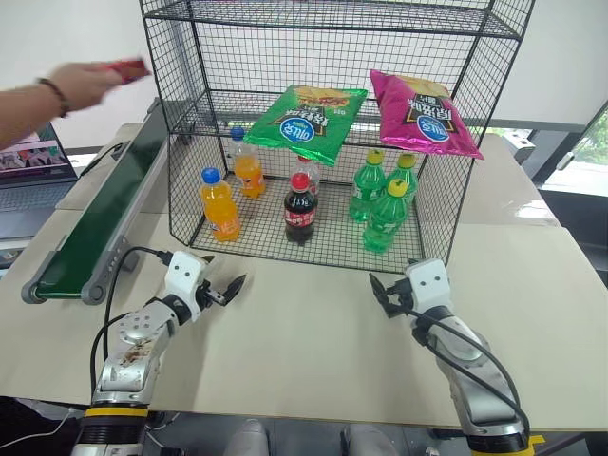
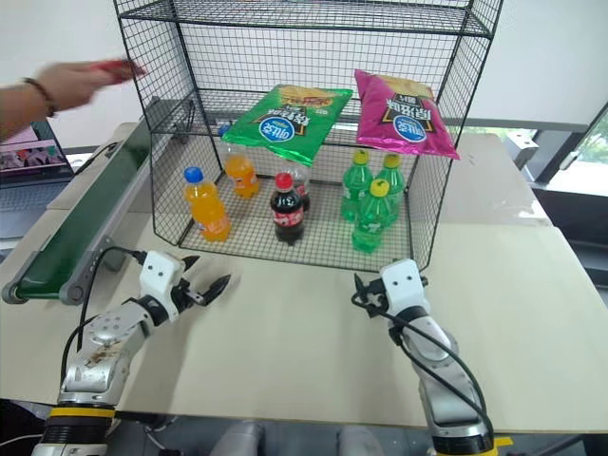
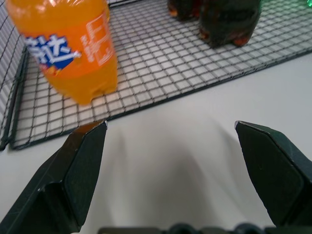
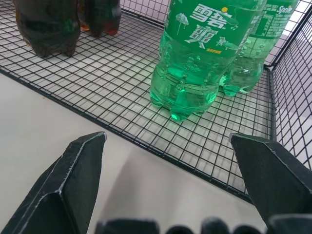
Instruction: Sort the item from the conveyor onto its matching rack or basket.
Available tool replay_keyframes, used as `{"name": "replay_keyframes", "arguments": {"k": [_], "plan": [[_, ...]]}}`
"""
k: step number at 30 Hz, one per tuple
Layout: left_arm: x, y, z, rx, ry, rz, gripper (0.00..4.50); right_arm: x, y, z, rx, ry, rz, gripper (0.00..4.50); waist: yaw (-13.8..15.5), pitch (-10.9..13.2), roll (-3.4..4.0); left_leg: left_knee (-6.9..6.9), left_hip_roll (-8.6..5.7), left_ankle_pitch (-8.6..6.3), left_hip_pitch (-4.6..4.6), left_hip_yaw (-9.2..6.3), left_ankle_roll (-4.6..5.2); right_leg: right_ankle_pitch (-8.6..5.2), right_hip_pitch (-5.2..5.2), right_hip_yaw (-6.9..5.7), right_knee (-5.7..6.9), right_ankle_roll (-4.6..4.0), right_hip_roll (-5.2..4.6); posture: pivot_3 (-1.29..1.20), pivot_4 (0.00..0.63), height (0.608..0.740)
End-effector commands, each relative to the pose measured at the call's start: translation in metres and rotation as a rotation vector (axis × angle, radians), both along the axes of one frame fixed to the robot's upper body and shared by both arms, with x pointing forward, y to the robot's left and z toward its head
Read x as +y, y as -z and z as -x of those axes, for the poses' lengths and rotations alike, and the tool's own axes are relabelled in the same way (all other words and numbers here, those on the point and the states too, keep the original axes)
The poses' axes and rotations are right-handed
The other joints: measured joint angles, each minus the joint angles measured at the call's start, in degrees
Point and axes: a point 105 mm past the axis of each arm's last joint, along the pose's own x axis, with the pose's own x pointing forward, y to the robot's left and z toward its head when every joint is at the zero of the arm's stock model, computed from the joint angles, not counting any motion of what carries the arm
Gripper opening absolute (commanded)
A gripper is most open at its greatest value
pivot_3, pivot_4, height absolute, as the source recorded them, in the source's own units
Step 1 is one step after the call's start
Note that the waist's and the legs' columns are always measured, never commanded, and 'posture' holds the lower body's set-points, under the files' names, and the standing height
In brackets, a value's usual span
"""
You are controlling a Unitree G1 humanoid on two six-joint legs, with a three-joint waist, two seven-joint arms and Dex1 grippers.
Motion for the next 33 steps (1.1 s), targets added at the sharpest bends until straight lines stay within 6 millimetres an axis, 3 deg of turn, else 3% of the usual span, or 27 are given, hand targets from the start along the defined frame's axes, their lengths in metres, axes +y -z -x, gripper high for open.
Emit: {"name": "replay_keyframes", "arguments": {"k": [1,12,15,20,25,27,33], "plan": [[0.012,-0.016,0.003,-0.051,-0.030,-0.001,4.48,0.008,-0.015,-0.002,-0.064,-0.034,-0.003,4.50,0.03,0.00,0.00,0.00,0.00,0.00,0.00,0.00,0.00,0.00,0.00,0.00,0.00,0.00,0.00,0.00,0.150,0.740],[0.030,-0.019,0.013,-0.042,-0.100,-0.009,4.48,0.013,-0.014,-0.003,-0.058,-0.069,-0.008,4.50,-0.02,0.00,0.00,0.00,0.00,0.00,0.00,0.00,0.00,0.00,-0.01,0.00,0.00,0.00,0.00,0.00,0.150,0.740],[0.038,-0.038,0.019,-0.060,-0.121,0.093,4.48,0.018,-0.017,-0.002,-0.057,-0.120,-0.011,4.50,-0.09,0.00,0.00,-0.02,0.00,0.00,-0.01,0.00,0.00,0.00,-0.03,0.00,0.01,0.00,0.00,0.00,0.150,0.740],[0.039,-0.078,0.042,-0.067,-0.049,0.317,4.48,0.039,-0.043,0.005,-0.075,-0.359,-0.064,4.50,-0.41,0.03,0.01,-0.02,0.01,0.00,-0.03,0.00,0.00,0.00,-0.02,0.01,0.00,0.00,-0.01,0.00,0.150,0.740],[0.068,-0.114,0.051,-0.114,-0.166,0.521,4.48,0.059,-0.084,0.014,-0.111,-0.633,-0.151,4.50,-0.89,0.07,-0.02,0.03,0.02,-0.01,0.01,-0.01,0.01,0.00,0.03,-0.01,0.05,0.01,0.00,0.00,0.150,0.740],[0.081,-0.119,0.054,-0.116,-0.222,0.587,4.48,0.066,-0.094,0.015,-0.120,-0.700,-0.164,4.50,-0.90,0.08,-0.05,0.09,0.02,-0.02,0.06,-0.06,0.03,-0.01,0.14,-0.04,0.02,0.01,0.00,0.00,0.150,0.740],[0.149,-0.121,0.071,-0.184,-0.551,0.915,4.48,0.104,-0.142,0.025,-0.199,-0.995,-0.205,4.50,-1.63,0.15,-0.05,0.04,0.02,-0.06,0.16,-0.12,0.09,-0.01,0.22,-0.06,-0.02,0.01,0.00,0.00,0.150,0.740]]}}
